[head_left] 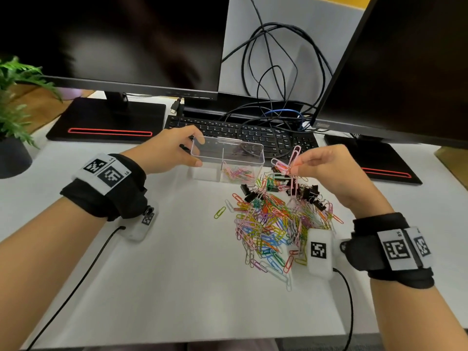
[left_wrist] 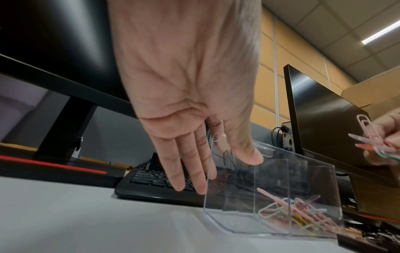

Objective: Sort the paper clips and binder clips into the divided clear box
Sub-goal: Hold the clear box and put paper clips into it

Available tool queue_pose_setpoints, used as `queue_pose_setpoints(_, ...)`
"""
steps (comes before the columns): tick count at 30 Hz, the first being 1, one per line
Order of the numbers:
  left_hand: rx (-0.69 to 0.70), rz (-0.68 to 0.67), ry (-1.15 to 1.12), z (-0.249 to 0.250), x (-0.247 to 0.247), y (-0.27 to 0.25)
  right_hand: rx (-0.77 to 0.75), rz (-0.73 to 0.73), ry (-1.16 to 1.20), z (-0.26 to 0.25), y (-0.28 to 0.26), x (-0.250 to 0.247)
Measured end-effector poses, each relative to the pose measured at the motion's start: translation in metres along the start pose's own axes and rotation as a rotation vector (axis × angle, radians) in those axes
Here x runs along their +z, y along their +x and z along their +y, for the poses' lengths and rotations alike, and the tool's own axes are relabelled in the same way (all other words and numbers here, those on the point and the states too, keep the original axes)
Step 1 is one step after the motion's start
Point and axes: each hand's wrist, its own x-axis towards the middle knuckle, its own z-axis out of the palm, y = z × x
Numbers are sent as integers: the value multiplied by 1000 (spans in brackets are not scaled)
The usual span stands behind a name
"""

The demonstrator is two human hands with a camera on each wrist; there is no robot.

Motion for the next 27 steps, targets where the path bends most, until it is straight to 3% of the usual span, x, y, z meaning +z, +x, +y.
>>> queue_pose_setpoints(17, 20, 9, -17, 2, 0, -1, -278, 109, 301, -60, 42, 34)
queue_pose_setpoints(27, 30, 7, -16, 0, 0, -1, -210, 20, 39, -28, 44, 61)
